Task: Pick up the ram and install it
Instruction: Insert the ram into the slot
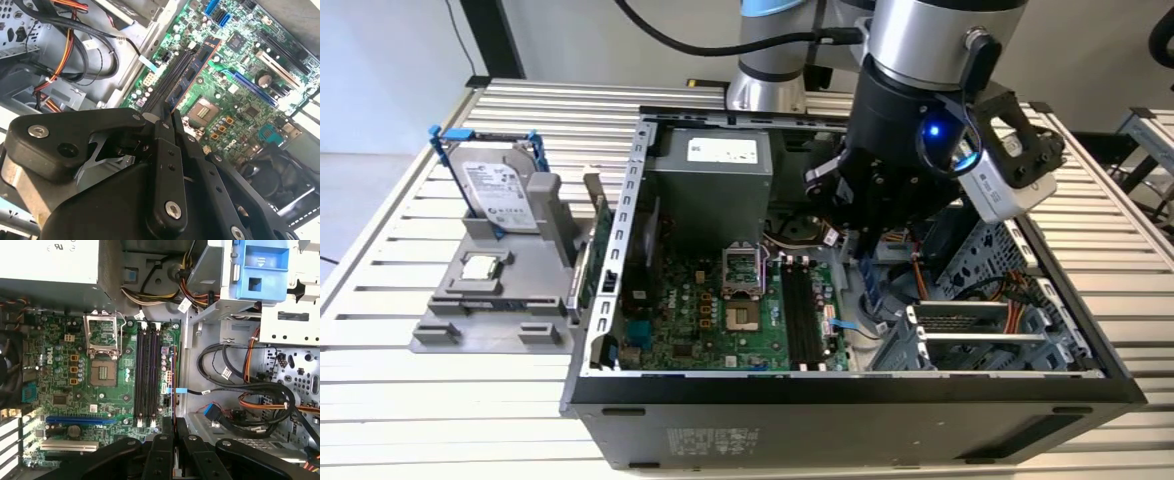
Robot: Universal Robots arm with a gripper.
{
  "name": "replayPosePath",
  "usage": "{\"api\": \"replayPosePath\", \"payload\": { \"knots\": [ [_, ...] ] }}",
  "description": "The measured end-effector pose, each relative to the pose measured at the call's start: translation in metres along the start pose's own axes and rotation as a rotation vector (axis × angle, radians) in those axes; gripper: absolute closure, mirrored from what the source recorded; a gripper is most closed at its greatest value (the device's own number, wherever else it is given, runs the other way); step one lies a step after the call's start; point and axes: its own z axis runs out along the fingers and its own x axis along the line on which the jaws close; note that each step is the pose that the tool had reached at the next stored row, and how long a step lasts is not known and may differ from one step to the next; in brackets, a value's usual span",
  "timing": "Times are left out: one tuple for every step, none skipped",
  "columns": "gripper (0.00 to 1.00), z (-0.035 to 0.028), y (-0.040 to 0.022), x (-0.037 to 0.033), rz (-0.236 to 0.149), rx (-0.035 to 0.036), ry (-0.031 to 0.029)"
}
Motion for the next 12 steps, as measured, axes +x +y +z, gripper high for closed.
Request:
{"api": "replayPosePath", "payload": {
  "knots": [
    [1.0, 0.0018, 0.0, -0.0008, 0.002, 0.0002, 0.0],
    [1.0, 0.0037, 0.0, -0.0018, 0.004, 0.0003, 0.0001],
    [1.0, 0.0056, 0.0, -0.0026, 0.007, 0.0005, 0.0001],
    [1.0, 0.0075, 0.0, -0.0029, 0.011, 0.0006, 0.0001],
    [1.0, 0.0092, 0.0, -0.0028, 0.016, 0.0009, 0.0002],
    [1.0, 0.0109, 0.0, -0.0027, 0.021, 0.0011, 0.0002],
    [1.0, 0.0129, 0.0001, -0.0026, 0.026, 0.0014, 0.0003],
    [1.0, 0.0146, 0.0001, -0.0025, 0.029, 0.0016, 0.0003],
    [1.0, 0.0164, 0.0003, -0.0025, 0.031, 0.0016, 0.0004],
    [1.0, 0.0182, 0.0006, -0.0024, 0.032, 0.0017, 0.0003],
    [1.0, 0.02, 0.0009, -0.0021, 0.032, 0.0017, 0.0003],
    [1.0, 0.0219, 0.0014, -0.0019, 0.032, 0.0017, 0.0004]
  ]
}}
